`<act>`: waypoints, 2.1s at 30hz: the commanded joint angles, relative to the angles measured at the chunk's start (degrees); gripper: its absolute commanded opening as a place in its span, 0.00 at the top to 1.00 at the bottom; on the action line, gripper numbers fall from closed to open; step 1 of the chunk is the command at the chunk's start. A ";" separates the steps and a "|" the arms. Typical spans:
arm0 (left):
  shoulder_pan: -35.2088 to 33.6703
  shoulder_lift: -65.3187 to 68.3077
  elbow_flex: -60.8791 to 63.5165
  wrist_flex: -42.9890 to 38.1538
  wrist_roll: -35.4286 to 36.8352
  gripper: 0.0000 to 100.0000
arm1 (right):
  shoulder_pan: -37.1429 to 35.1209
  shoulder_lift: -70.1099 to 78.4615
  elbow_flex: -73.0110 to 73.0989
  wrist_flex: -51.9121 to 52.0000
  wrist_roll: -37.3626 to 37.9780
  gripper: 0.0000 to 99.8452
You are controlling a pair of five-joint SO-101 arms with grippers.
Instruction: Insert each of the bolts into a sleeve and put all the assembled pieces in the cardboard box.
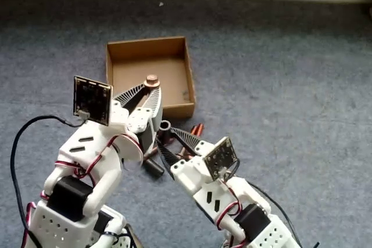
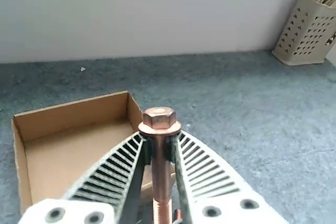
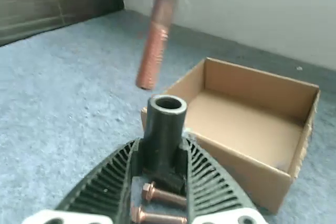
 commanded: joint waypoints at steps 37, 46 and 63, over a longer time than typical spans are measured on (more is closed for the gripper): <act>2.51 -0.92 -2.33 1.58 1.85 0.99 | 0.84 -1.10 6.02 0.22 -0.44 0.99; 6.46 -0.92 -1.63 1.49 1.76 0.99 | 0.84 -1.10 6.11 0.22 -0.44 0.99; 1.63 -0.92 10.15 -8.79 1.67 0.99 | 1.01 -1.19 6.11 0.22 -0.44 0.99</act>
